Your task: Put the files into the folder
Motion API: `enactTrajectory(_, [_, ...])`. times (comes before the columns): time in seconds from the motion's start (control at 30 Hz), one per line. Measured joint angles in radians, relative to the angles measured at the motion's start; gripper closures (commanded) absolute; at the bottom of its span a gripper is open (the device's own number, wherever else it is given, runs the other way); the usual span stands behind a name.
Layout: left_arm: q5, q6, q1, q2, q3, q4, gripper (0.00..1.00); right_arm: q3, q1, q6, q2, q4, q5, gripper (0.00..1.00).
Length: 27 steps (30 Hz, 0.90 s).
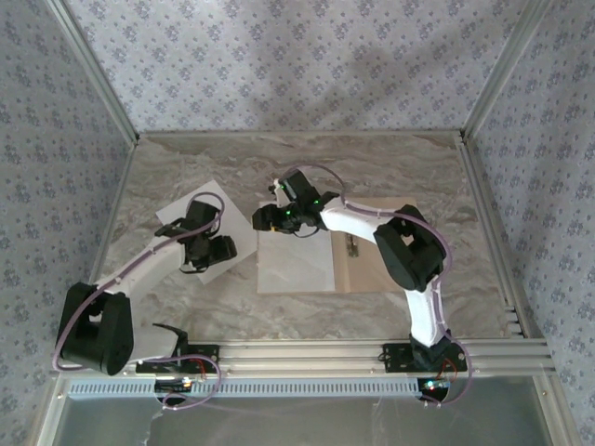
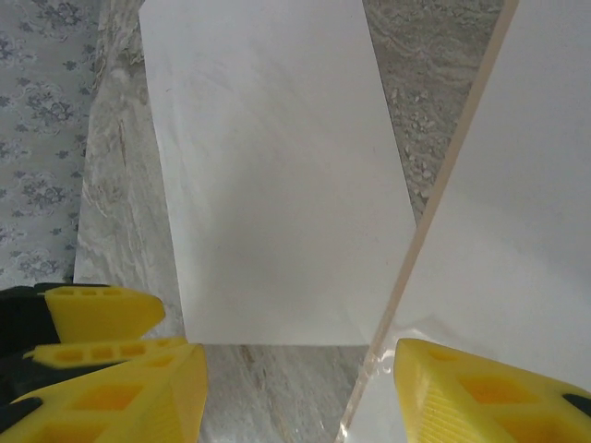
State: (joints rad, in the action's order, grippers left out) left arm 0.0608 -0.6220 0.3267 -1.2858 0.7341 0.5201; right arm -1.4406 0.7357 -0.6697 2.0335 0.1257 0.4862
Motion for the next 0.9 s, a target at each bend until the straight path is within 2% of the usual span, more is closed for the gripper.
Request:
enactTrajectory(0.2, [0.089,-0.037,-0.011,-0.085,-0.004,-0.145,0.43,-0.073,0.000,0.000,0.036,0.027,-0.011,0.43])
enactTrajectory(0.37, [0.108,-0.058,-0.023,-0.144,-0.016,-0.205,0.43,-0.113,0.000,0.000,0.060,0.040,-0.018,0.43])
enactTrajectory(0.73, [0.076,-0.043,-0.092,-0.173,-0.026,-0.117,0.41,-0.118,0.002,0.000,0.074,0.075,-0.044,0.45])
enactTrajectory(0.9, [0.021,-0.014,-0.113,-0.150,-0.026,-0.032,0.39,-0.160,0.011,0.000,0.114,0.080,-0.041,0.45])
